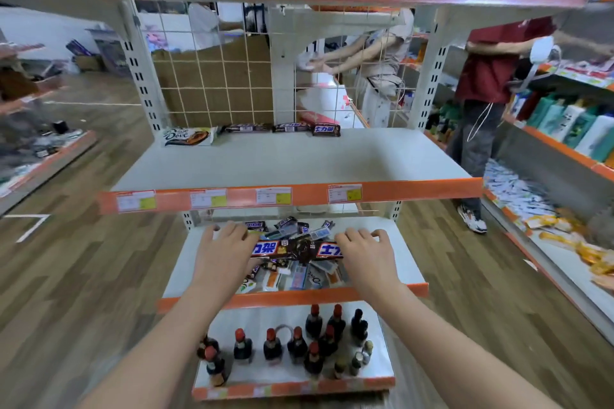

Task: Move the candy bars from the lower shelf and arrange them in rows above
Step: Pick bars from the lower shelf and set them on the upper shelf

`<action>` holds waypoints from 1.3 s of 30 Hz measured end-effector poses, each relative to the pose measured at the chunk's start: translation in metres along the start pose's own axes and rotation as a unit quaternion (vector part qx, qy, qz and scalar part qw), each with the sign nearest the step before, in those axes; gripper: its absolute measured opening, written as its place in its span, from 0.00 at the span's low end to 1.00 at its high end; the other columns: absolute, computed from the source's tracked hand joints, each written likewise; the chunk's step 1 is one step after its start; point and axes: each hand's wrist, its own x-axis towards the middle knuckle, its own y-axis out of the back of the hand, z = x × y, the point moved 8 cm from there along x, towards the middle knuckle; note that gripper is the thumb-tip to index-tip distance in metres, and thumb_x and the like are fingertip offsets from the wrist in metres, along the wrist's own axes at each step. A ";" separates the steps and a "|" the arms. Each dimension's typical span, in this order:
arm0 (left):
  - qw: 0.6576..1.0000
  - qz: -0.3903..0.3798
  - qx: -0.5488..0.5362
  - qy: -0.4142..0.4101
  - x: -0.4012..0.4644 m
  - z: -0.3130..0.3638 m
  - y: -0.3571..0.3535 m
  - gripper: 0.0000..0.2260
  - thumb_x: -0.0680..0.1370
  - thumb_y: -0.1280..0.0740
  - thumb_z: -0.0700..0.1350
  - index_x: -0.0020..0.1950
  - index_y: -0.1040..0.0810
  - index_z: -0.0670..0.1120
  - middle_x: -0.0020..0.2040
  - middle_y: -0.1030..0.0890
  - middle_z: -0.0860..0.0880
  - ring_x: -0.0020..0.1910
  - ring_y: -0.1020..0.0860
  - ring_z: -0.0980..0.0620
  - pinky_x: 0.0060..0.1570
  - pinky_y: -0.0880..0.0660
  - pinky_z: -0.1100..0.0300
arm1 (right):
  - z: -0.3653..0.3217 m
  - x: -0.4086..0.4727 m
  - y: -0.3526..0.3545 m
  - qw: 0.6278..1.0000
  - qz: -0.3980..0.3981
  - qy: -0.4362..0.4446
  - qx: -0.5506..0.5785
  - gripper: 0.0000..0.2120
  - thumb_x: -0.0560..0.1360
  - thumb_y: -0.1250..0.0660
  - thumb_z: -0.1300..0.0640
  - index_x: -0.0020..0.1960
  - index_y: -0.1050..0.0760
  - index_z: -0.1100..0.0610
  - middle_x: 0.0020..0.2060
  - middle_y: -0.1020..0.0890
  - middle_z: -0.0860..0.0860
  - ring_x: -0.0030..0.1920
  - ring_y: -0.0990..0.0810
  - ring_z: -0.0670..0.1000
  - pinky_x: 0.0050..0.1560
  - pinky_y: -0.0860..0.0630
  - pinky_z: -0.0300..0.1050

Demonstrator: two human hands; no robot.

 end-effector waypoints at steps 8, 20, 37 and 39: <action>0.999 0.027 0.026 0.002 0.032 -0.018 0.038 0.20 0.57 0.20 0.55 0.42 0.20 0.47 0.40 0.20 0.47 0.43 0.21 0.45 0.44 0.26 0.48 | 0.004 0.027 0.037 1.000 0.014 0.004 -0.023 0.27 0.49 0.17 0.60 0.47 0.19 0.56 0.42 0.16 0.51 0.44 0.18 0.54 0.47 0.24 0.53; 0.997 0.055 0.033 0.038 0.091 -0.053 0.053 0.19 0.58 0.20 0.53 0.43 0.19 0.48 0.39 0.20 0.48 0.42 0.22 0.45 0.45 0.29 0.49 | 0.022 0.092 0.059 0.993 0.102 0.031 -0.058 0.23 0.42 0.19 0.64 0.35 0.21 0.55 0.27 0.23 0.49 0.26 0.24 0.53 0.32 0.29 0.43; 0.996 0.055 0.039 0.061 0.189 -0.127 0.007 0.18 0.60 0.21 0.55 0.45 0.18 0.50 0.41 0.19 0.50 0.45 0.21 0.46 0.47 0.28 0.49 | 0.015 0.234 0.033 0.994 0.079 0.054 -0.060 0.22 0.51 0.17 0.54 0.43 0.20 0.51 0.38 0.19 0.48 0.40 0.18 0.51 0.45 0.24 0.47; 0.996 0.049 0.036 0.070 0.201 -0.138 0.000 0.18 0.61 0.22 0.55 0.47 0.18 0.50 0.43 0.19 0.50 0.46 0.21 0.46 0.48 0.28 0.48 | 0.009 0.254 0.032 0.993 0.079 0.057 -0.060 0.24 0.44 0.16 0.53 0.38 0.19 0.51 0.33 0.19 0.47 0.34 0.18 0.50 0.39 0.24 0.44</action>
